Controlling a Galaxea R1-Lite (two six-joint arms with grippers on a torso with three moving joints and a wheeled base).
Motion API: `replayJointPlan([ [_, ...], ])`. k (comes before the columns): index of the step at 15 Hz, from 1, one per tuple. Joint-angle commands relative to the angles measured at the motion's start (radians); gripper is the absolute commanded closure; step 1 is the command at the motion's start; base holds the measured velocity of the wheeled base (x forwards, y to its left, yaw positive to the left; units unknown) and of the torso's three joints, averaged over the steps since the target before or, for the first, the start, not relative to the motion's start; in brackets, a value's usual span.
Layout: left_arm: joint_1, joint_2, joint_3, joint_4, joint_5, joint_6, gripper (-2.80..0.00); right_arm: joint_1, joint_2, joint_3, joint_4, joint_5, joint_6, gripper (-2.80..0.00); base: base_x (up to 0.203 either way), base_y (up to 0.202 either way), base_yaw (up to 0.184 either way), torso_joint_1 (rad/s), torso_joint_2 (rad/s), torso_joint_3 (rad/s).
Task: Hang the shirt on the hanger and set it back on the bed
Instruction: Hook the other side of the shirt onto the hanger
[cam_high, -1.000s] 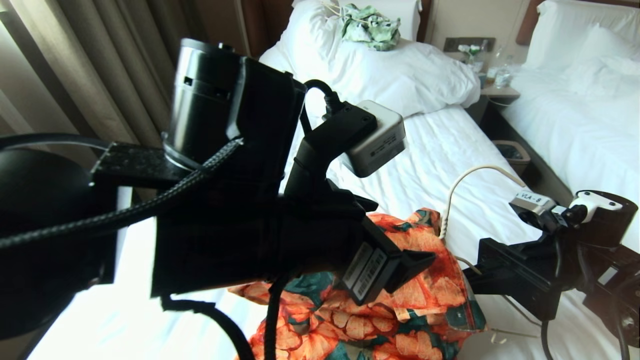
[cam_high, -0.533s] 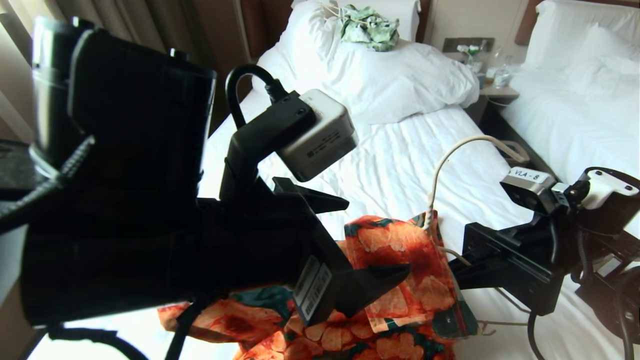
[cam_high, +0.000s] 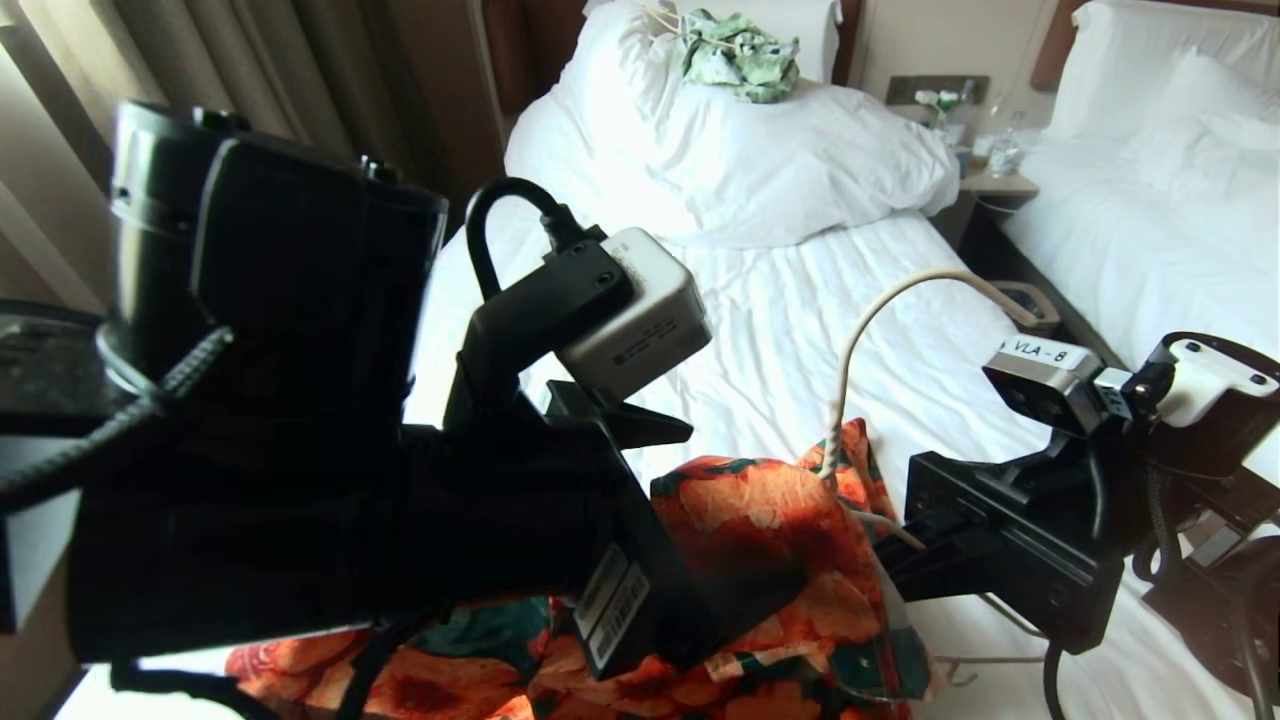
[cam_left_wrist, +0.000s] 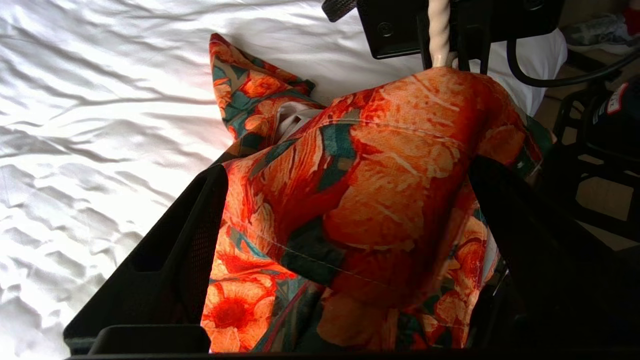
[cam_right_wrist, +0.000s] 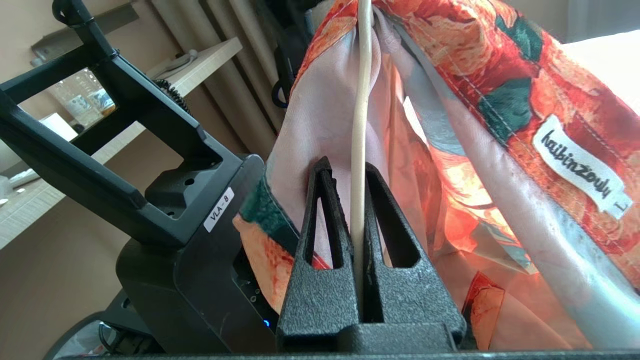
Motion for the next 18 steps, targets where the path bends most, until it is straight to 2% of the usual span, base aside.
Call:
replayJointPlan([
  [1, -0.009, 0.030, -0.013, -0.002, -0.001, 0.000, -2.80, 0.005, 0.000, 0.001, -0.008, 0.008, 0.002, 0.00, 0.000, 0.000, 0.000, 0.000, 0.00, 0.000],
  [6, -0.017, 0.075, -0.022, -0.021, -0.001, -0.002, -2.80, 0.007, 0.002, 0.004, -0.031, 0.003, 0.002, 0.00, 0.000, 0.000, 0.000, 0.000, 0.00, 0.000],
  [7, -0.023, 0.090, -0.021, -0.040, 0.001, -0.001, -2.63, 0.005, 0.002, 0.003, -0.031, 0.003, 0.002, 0.00, 0.000, 0.000, 0.000, 0.000, 0.00, 0.000],
  [8, -0.029, 0.102, -0.021, -0.047, 0.001, 0.000, 0.00, 0.004, 0.002, 0.003, -0.031, 0.003, 0.002, 0.00, 0.000, 0.000, 0.000, 0.000, 0.00, 0.000],
  [18, -0.030, 0.114, -0.024, -0.049, 0.001, -0.003, 0.00, -0.026, -0.009, -0.007, -0.031, 0.002, 0.074, 0.00, 0.000, 0.000, 0.000, 0.000, 0.00, 0.000],
])
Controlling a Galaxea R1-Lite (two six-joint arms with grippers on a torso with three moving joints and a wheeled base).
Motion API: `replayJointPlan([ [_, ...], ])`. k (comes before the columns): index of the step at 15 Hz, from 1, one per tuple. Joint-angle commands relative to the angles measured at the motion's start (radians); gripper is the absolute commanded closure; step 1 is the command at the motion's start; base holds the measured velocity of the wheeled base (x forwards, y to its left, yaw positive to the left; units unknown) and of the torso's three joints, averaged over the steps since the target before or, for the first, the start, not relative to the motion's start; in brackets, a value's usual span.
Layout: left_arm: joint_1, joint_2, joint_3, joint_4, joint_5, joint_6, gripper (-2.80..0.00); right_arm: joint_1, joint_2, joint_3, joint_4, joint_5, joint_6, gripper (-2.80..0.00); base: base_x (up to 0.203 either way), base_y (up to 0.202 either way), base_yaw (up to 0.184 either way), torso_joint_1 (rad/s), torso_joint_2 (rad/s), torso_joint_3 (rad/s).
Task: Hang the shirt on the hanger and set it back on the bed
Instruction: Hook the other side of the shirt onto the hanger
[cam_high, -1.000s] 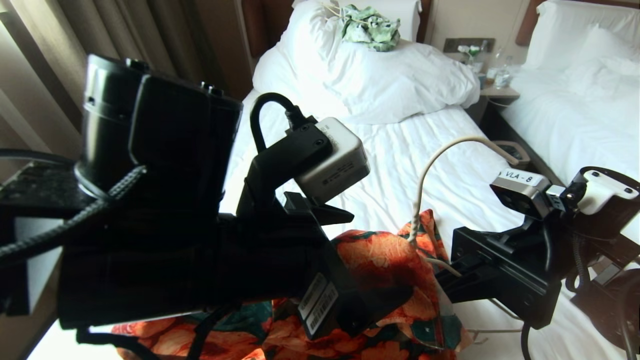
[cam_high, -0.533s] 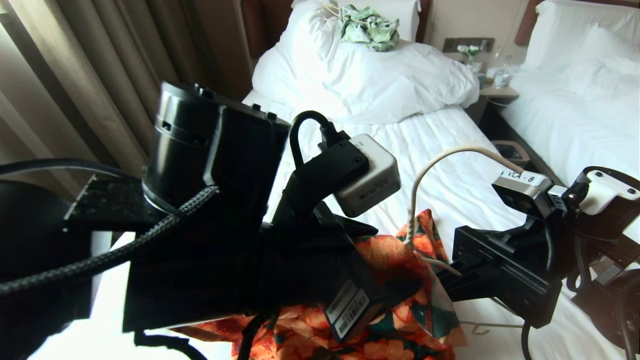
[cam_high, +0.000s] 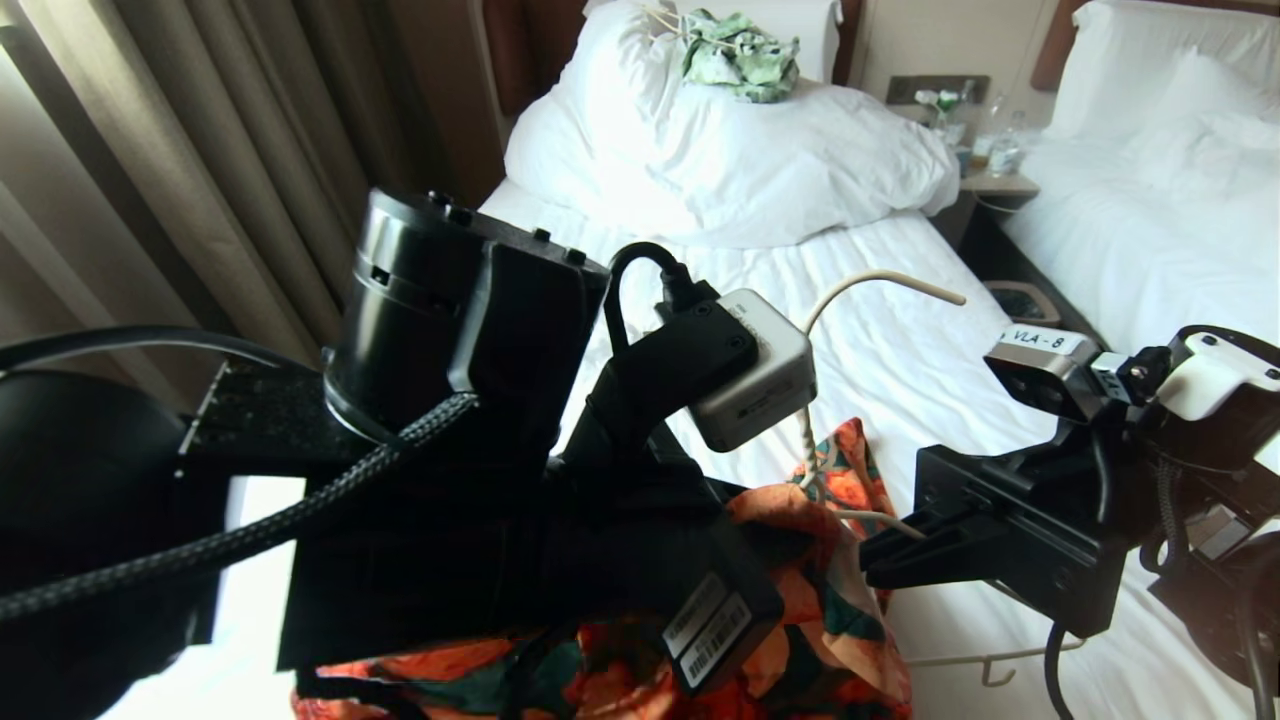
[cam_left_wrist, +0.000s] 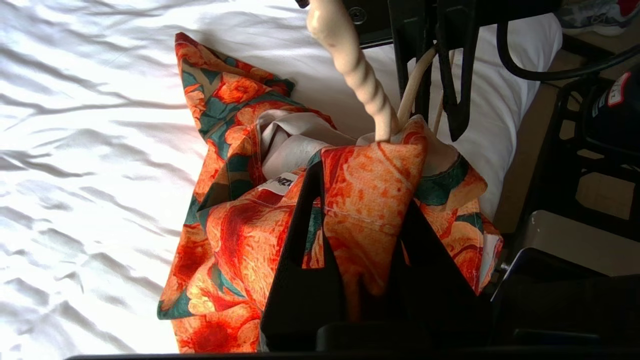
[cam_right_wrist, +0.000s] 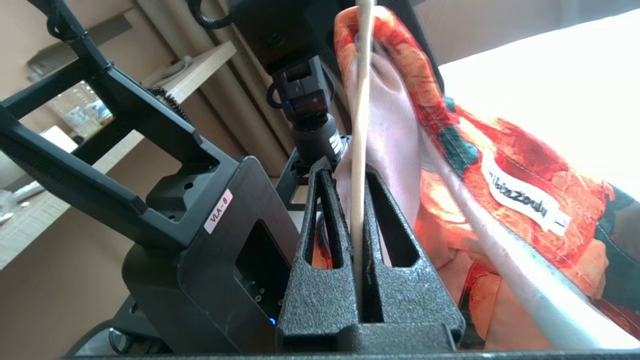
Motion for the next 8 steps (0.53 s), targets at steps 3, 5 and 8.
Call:
replayJointPlan([
  [3, 0.000, 0.007, -0.009, 0.000, 0.002, 0.002, 0.00, -0.011, 0.007, 0.000, -0.011, 0.009, -0.002, 0.00, 0.000, 0.000, 0.000, 0.000, 0.00, 0.000],
  [5, 0.000, 0.012, -0.019, 0.000, 0.005, 0.006, 0.00, -0.015, 0.019, 0.013, -0.056, 0.009, -0.003, -2.80, 0.000, 0.000, 0.000, 0.000, 0.00, 0.000],
  [8, 0.001, -0.003, -0.027, 0.000, 0.010, 0.006, 0.00, -0.032, 0.023, 0.007, -0.101, -0.021, 0.072, -2.80, 0.000, 0.000, 0.000, 0.000, 0.00, 0.000],
])
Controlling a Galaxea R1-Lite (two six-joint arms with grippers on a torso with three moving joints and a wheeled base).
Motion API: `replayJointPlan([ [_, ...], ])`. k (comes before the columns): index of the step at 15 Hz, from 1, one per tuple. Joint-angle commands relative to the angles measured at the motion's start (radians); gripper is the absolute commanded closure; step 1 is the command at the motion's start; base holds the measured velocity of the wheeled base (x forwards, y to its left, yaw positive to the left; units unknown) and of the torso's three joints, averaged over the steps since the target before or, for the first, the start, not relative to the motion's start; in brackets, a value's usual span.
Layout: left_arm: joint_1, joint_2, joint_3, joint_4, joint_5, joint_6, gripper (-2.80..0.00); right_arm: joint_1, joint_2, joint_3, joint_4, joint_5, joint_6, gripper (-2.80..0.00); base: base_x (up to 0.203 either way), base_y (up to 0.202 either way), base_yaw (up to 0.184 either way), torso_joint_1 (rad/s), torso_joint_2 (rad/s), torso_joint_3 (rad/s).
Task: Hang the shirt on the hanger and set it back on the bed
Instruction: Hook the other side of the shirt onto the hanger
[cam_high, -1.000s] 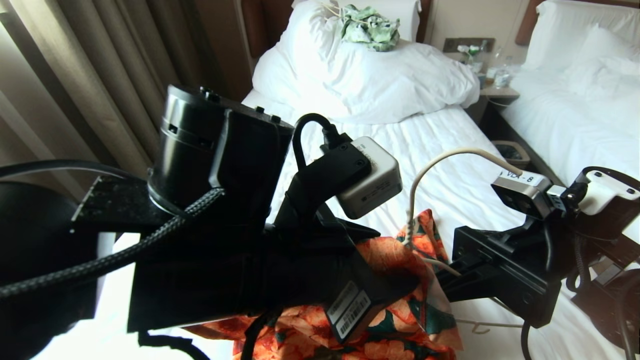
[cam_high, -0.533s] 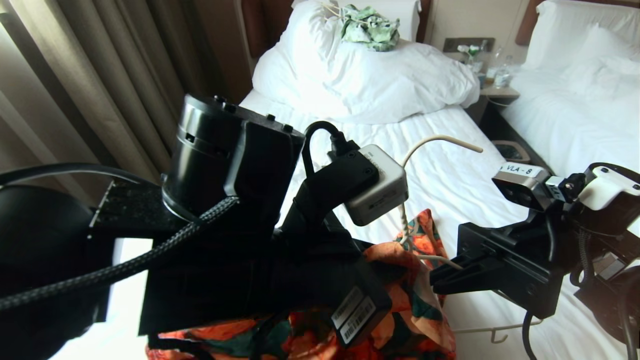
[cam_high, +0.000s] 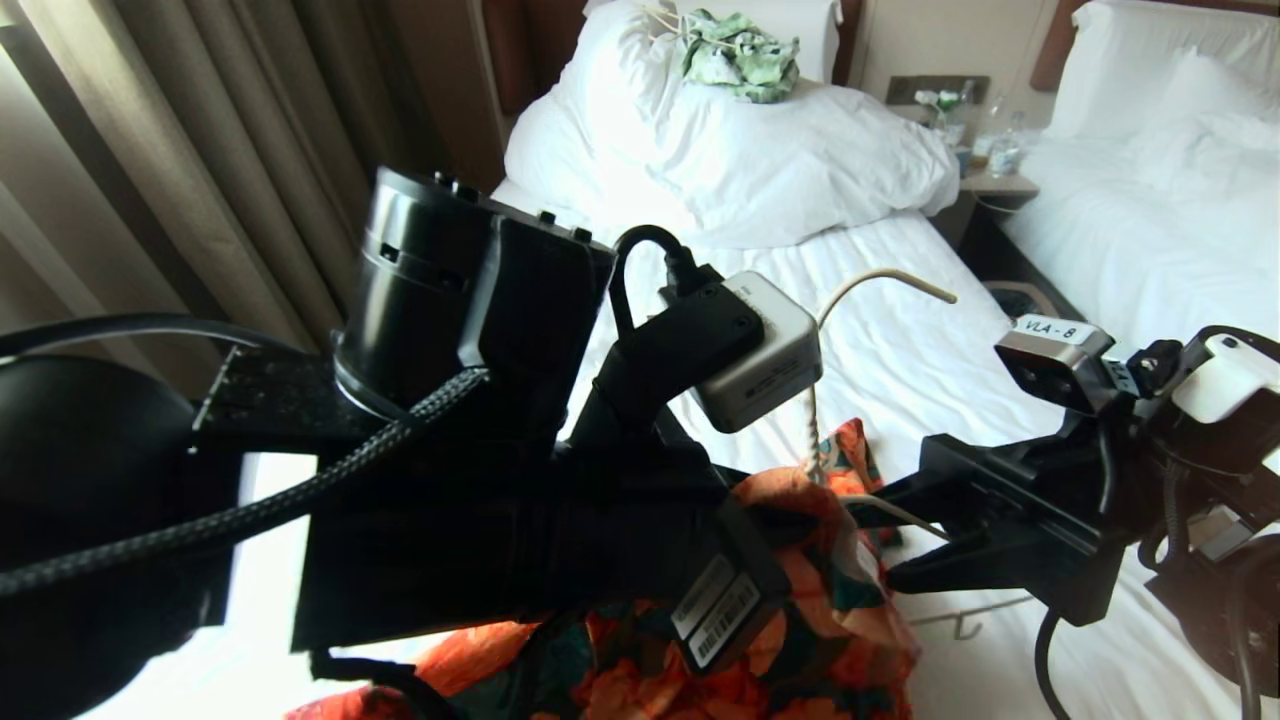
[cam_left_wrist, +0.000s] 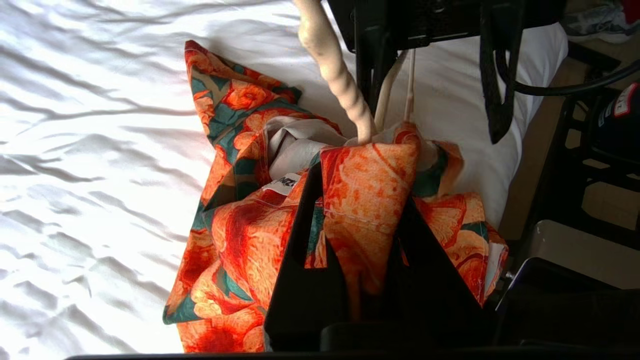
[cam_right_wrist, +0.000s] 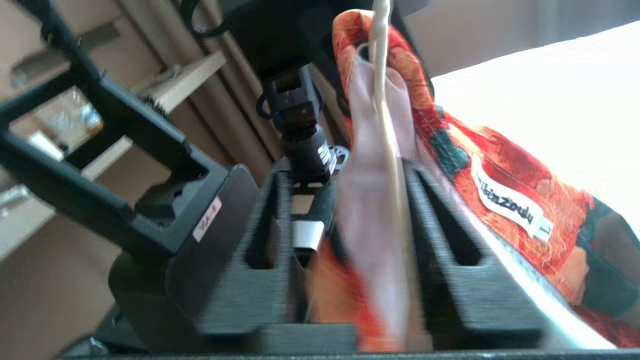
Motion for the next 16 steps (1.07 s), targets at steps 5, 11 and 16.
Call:
replayJointPlan([
  [5, 0.042, -0.049, 0.005, 0.001, 0.001, -0.003, 0.00, -0.208, -0.105, -0.043, -0.029, 0.042, 0.169, -2.80, 0.000, 0.000, 0.000, 0.000, 0.00, 0.000],
  [11, 0.098, -0.066, 0.015, 0.001, -0.003, -0.009, 0.00, -0.557, -0.097, -0.262, -0.030, 0.062, 0.483, -2.80, 0.000, 0.000, 0.000, 0.000, 0.00, 0.000],
  [16, 0.148, -0.064, 0.008, -0.001, -0.007, -0.011, 0.00, -0.577, -0.046, -0.418, -0.022, 0.064, 0.801, -2.80, 0.000, 0.000, 0.000, 0.000, 0.00, 0.000],
])
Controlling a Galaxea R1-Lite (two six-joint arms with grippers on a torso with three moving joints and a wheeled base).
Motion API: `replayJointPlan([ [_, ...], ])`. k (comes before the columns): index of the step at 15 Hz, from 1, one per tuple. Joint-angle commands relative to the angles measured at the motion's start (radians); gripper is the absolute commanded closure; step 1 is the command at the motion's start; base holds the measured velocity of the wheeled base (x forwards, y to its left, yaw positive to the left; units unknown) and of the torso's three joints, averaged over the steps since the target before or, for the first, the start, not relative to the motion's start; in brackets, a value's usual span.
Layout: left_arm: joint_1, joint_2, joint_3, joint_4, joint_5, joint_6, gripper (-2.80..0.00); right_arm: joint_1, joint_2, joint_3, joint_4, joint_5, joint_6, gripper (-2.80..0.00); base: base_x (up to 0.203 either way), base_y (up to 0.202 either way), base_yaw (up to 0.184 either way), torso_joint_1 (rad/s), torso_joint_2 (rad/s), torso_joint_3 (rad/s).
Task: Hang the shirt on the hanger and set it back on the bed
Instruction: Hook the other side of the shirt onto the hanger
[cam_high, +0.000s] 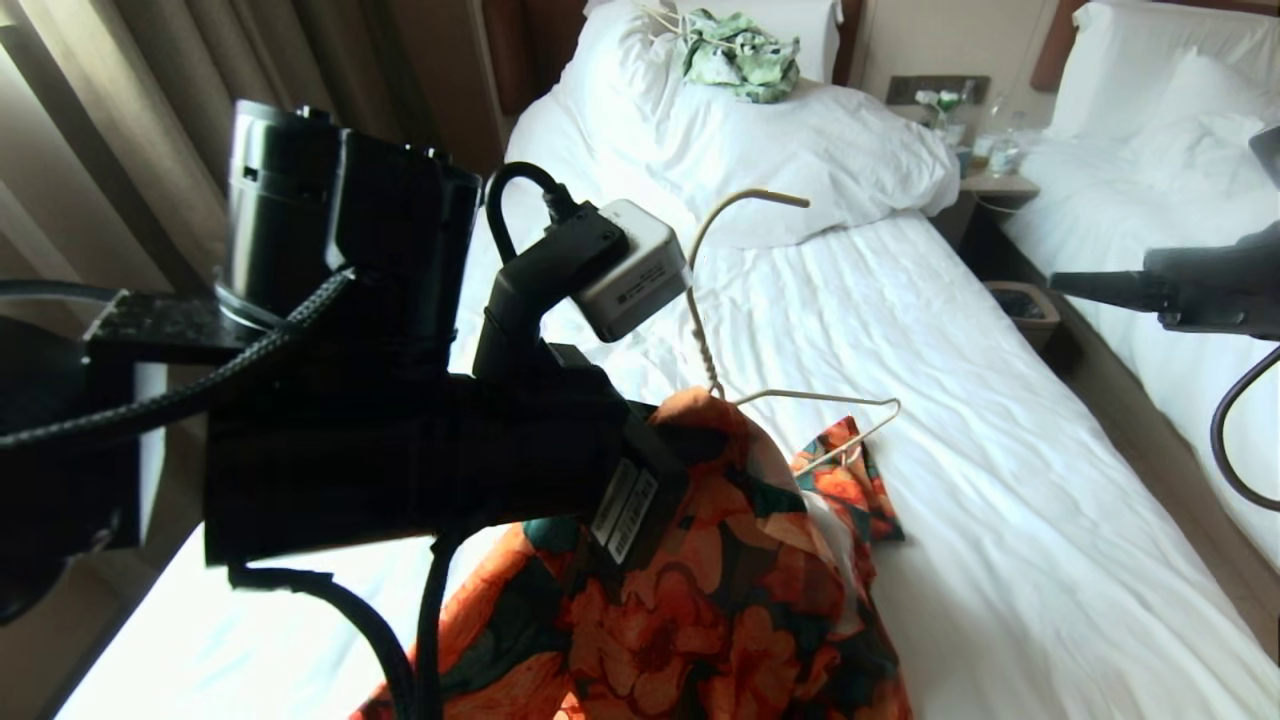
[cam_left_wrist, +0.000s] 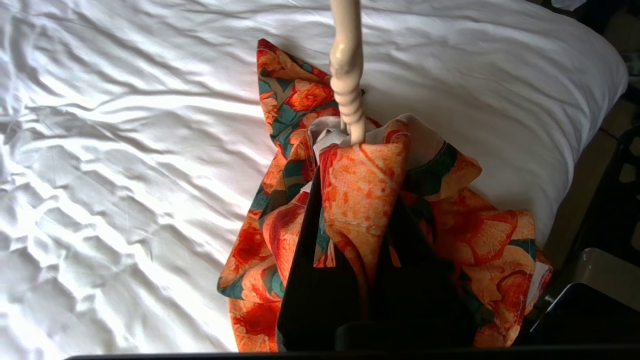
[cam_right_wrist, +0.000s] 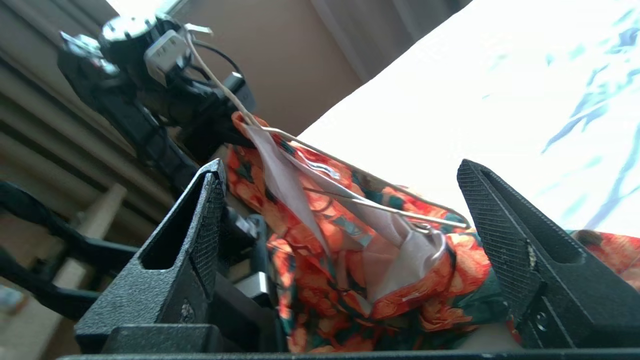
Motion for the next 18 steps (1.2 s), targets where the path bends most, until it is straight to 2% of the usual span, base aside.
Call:
replayJointPlan([
  [1, 0.026, -0.009, -0.012, -0.003, -0.001, -0.007, 0.00, -0.013, 0.004, -0.089, -0.010, 0.006, 0.276, -2.80, 0.000, 0.000, 0.000, 0.000, 0.00, 0.000],
  [2, 0.028, -0.023, -0.020, -0.010, 0.002, -0.017, 0.00, -0.025, 0.003, -0.129, -0.015, 0.003, 0.358, -2.80, 0.000, 0.000, 0.000, 0.000, 0.00, 0.000],
  [3, 0.032, -0.043, -0.023, -0.016, 0.003, -0.025, 0.00, -0.044, 0.013, -0.144, -0.016, 0.002, 0.376, 0.00, 0.000, 0.000, 0.000, 0.000, 0.00, 0.000],
  [5, 0.040, -0.082, -0.026, -0.014, 0.005, -0.038, 0.00, -0.054, 0.051, -0.197, 0.029, 0.008, 0.396, 0.00, 0.000, 0.000, 0.000, 0.000, 0.00, 0.000],
  [7, 0.072, -0.116, -0.024, -0.009, 0.005, -0.044, 0.00, -0.059, 0.082, -0.253, 0.160, 0.035, 0.409, 0.00, 0.000, 0.000, 0.000, 0.000, 0.00, 0.000],
  [8, 0.084, -0.123, -0.028, -0.009, 0.005, -0.044, 0.00, -0.058, 0.103, -0.253, 0.158, 0.038, 0.409, 0.00, 0.000, 0.000, 0.000, 0.000, 0.00, 0.000],
  [9, 0.092, -0.130, -0.031, -0.009, 0.005, -0.044, 0.00, -0.056, 0.128, -0.241, 0.115, 0.038, 0.404, 0.00, 0.000, 0.000, 0.000, 0.000, 0.00, 0.000],
  [11, 0.093, -0.128, -0.041, -0.009, 0.007, -0.044, 0.00, -0.052, 0.198, -0.188, -0.088, 0.039, 0.391, 0.00, 0.000, 0.000, 0.000, 0.000, 0.00, 0.000],
  [13, 0.092, -0.116, -0.077, -0.008, 0.006, -0.044, 0.00, -0.055, 0.209, -0.160, -0.099, 0.039, 0.302, 0.00, 0.000, 0.000, 0.000, 0.000, 0.00, 0.000],
  [15, 0.091, -0.097, -0.117, -0.006, 0.006, -0.044, 0.00, -0.060, 0.233, -0.161, -0.099, -0.016, 0.273, 0.00, 0.000, 0.000, 0.000, 0.000, 0.00, 0.000],
  [16, 0.089, -0.091, -0.127, -0.005, 0.006, -0.044, 0.00, -0.066, 0.250, -0.156, -0.099, -0.045, 0.205, 0.00, 0.000, 0.000, 0.000, 0.000, 0.00, 0.000],
  [17, 0.089, -0.086, -0.130, -0.005, 0.006, -0.044, 0.00, -0.065, 0.266, -0.145, -0.099, -0.108, 0.146, 0.00, 0.000, 0.000, 0.000, 0.000, 0.00, 0.000],
  [18, 0.088, -0.075, -0.130, -0.005, 0.006, -0.044, 0.00, -0.054, 0.277, -0.139, -0.099, -0.209, 0.121, 0.00, 0.000, 0.000, 0.000, 0.000, 0.00, 0.000],
])
